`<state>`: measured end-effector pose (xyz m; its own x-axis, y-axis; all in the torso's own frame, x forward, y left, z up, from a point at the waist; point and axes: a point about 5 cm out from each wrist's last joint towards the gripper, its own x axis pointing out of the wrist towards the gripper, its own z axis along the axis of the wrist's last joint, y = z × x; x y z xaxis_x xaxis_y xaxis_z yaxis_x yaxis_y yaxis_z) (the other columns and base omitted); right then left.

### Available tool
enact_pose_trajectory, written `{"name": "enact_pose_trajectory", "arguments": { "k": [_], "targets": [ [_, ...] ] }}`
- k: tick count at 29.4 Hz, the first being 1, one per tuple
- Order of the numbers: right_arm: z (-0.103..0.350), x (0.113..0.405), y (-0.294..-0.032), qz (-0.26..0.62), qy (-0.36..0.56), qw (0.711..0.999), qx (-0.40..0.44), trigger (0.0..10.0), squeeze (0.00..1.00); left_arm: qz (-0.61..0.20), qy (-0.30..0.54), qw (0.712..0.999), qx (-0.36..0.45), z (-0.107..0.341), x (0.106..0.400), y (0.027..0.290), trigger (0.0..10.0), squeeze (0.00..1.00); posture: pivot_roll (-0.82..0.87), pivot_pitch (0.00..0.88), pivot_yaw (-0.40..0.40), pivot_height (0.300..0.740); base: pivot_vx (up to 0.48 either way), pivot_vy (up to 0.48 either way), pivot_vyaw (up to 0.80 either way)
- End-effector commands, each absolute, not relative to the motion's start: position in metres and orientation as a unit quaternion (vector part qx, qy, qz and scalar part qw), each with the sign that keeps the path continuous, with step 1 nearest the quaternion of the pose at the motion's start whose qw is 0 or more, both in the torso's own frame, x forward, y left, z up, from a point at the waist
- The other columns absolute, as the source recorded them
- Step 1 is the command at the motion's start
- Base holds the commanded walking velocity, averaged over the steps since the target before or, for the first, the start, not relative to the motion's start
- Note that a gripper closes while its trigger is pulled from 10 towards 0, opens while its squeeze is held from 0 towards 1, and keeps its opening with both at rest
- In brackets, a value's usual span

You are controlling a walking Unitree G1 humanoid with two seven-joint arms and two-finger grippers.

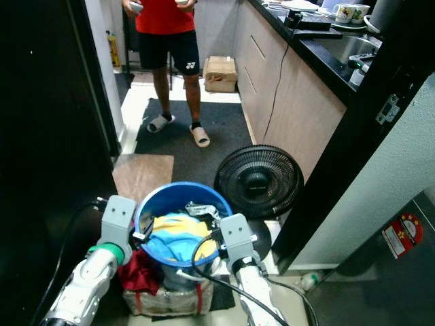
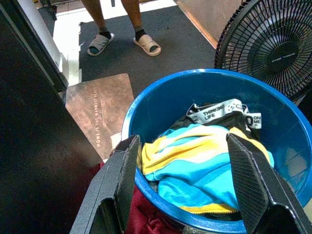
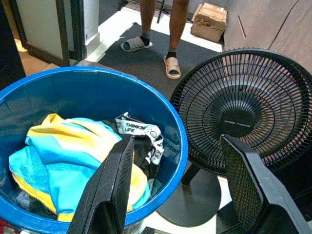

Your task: Clothes washing

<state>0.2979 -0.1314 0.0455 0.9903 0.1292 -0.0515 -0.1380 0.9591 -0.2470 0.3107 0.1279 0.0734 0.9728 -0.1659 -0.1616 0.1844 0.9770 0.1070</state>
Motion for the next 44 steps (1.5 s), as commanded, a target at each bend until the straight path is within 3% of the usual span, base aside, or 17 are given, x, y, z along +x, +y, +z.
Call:
{"name": "enact_pose_trajectory", "arguments": {
  "k": [1, 44],
  "targets": [
    [0.0442, 0.2977, -0.1327, 0.068, 0.021, 0.989, -0.129, 10.0, 0.00, -0.091, 0.083, 0.991, 0.060, 0.0694, 0.3097, 0.1258, 10.0, 0.00, 0.08, 0.000, 0.011, 0.740, 0.000, 0.000, 0.00],
    [0.0436, 0.2971, -0.1325, 0.067, 0.022, 0.988, -0.135, 10.0, 0.00, -0.087, 0.086, 0.991, 0.061, 0.0663, 0.3083, 0.1269, 10.0, 0.00, 0.08, 0.000, 0.005, 0.740, 0.000, 0.000, 0.00]
  ]
}}
